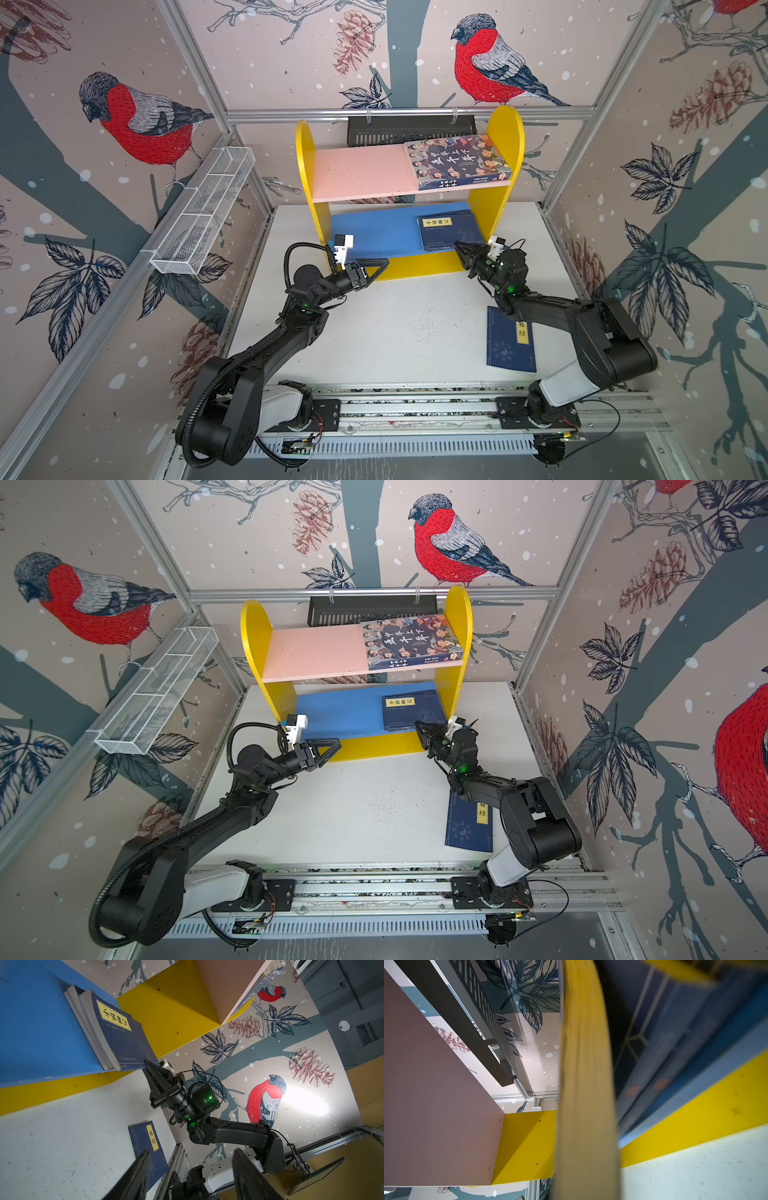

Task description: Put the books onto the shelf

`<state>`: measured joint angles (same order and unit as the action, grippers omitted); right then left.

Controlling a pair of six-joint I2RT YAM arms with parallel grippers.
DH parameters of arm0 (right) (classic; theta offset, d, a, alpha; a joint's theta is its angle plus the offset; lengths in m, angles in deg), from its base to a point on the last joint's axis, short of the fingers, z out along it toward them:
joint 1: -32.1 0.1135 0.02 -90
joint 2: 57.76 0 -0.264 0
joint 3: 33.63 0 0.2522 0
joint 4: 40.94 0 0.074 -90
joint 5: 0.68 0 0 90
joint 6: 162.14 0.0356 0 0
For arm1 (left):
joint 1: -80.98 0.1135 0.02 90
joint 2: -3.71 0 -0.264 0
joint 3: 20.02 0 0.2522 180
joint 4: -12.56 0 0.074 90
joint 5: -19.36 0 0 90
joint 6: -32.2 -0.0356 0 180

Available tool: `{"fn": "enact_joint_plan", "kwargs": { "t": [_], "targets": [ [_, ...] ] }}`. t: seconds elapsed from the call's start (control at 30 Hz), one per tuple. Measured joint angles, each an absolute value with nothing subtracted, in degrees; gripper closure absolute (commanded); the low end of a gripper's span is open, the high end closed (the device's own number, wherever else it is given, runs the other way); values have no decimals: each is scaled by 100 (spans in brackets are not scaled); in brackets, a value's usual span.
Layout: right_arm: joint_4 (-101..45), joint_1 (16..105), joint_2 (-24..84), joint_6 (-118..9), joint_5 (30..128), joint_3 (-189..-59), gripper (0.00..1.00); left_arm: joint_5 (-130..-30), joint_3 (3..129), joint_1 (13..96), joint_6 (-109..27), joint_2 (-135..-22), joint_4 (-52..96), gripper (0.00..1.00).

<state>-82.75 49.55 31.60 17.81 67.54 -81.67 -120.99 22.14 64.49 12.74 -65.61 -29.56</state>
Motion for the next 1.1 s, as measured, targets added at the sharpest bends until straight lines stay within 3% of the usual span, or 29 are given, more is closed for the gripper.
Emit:
{"fn": "enact_joint_plan", "kwargs": {
  "t": [0.07, 0.53, 0.93, 1.1],
  "targets": [
    [-8275, 4951, 3187, 1784, 6771, -8167, 84, -12097, 2212, 6449, 1274, -6554, -2956, 37],
    [-8028, 4927, 3224, 1766, 6809, -8281, 60, -12083, 2188, 6449, 1277, -6524, -2849, 36],
    [-7431, 4929, 2837, 1617, 6824, -8224, 56, -12029, 2136, 6449, 1274, -6458, -2827, 36],
    [-7267, 4934, 2817, 1604, 6828, -8178, 61, -12011, 2118, 6449, 1274, -6443, -2820, 36]
  ]
}}
